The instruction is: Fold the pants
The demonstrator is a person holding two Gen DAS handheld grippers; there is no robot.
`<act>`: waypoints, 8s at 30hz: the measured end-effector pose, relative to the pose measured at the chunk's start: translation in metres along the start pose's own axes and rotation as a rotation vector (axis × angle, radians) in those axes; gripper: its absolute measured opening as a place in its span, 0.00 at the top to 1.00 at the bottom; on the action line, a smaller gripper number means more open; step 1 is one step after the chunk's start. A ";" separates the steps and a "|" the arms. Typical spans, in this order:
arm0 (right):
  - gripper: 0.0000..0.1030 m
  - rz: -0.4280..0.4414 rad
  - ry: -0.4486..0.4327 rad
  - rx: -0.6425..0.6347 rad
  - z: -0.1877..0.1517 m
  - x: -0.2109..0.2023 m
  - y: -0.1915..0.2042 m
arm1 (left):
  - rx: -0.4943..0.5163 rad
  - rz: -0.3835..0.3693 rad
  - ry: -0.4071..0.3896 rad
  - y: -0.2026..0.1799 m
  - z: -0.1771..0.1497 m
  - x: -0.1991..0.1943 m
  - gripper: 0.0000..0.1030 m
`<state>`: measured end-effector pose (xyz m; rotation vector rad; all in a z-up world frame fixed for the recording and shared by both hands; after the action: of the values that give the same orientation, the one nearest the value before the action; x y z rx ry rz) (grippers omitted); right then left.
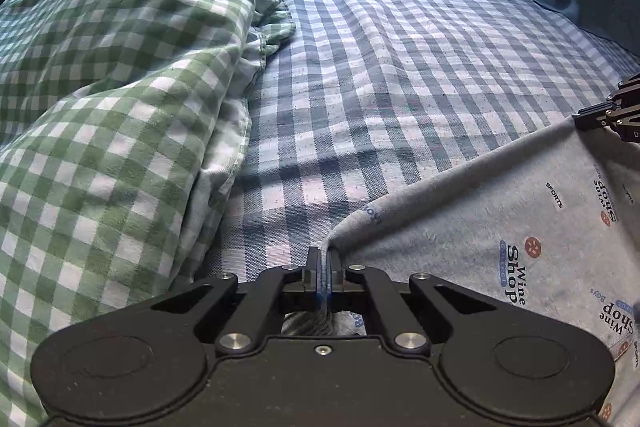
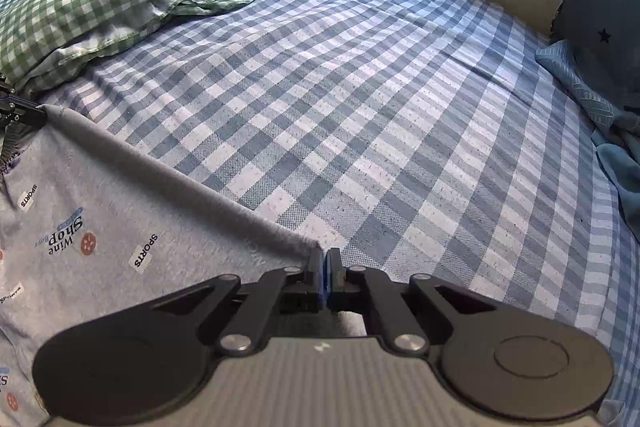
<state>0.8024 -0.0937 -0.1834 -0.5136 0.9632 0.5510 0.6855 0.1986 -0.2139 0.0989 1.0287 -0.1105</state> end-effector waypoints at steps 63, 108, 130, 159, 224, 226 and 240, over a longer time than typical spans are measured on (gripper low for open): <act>1.00 -0.169 -0.172 0.069 -0.282 -0.220 0.232 | 0.580 -0.043 -0.198 -0.117 -0.247 -0.181 0.99; 0.00 -0.288 -0.065 0.386 -0.369 -0.263 0.304 | -0.559 0.100 -0.078 -0.080 -0.348 -0.234 0.01; 0.00 -0.251 -0.037 0.510 -0.412 -0.293 0.268 | -0.440 0.138 -0.024 -0.154 -0.350 -0.246 0.01; 0.00 -0.335 -0.014 0.687 -0.596 -0.346 -0.009 | -0.343 0.066 -0.002 -0.438 -0.241 -0.212 0.01; 0.22 -0.057 0.061 0.648 -0.205 -0.064 -0.162 | -0.396 -0.174 -0.055 -0.397 -0.154 -0.083 0.30; 0.29 -0.118 0.111 0.682 -0.207 -0.052 -0.167 | -0.394 -0.172 -0.050 -0.396 -0.151 -0.079 0.36; 0.99 -0.085 -0.051 0.711 -0.214 -0.096 -0.181 | -0.269 -0.179 -0.081 -0.407 -0.140 -0.092 0.61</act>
<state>0.7428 -0.3839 -0.1733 0.0978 1.0090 0.1191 0.4635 -0.1809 -0.2191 -0.2413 0.9612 -0.1366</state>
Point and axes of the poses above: each gripper's, at about its wrist camera, not at the fingertips, and x roughly the way its jaws point, y to its left, z to its top, the point moved 7 cm from there along x, roughly the way its jaws point
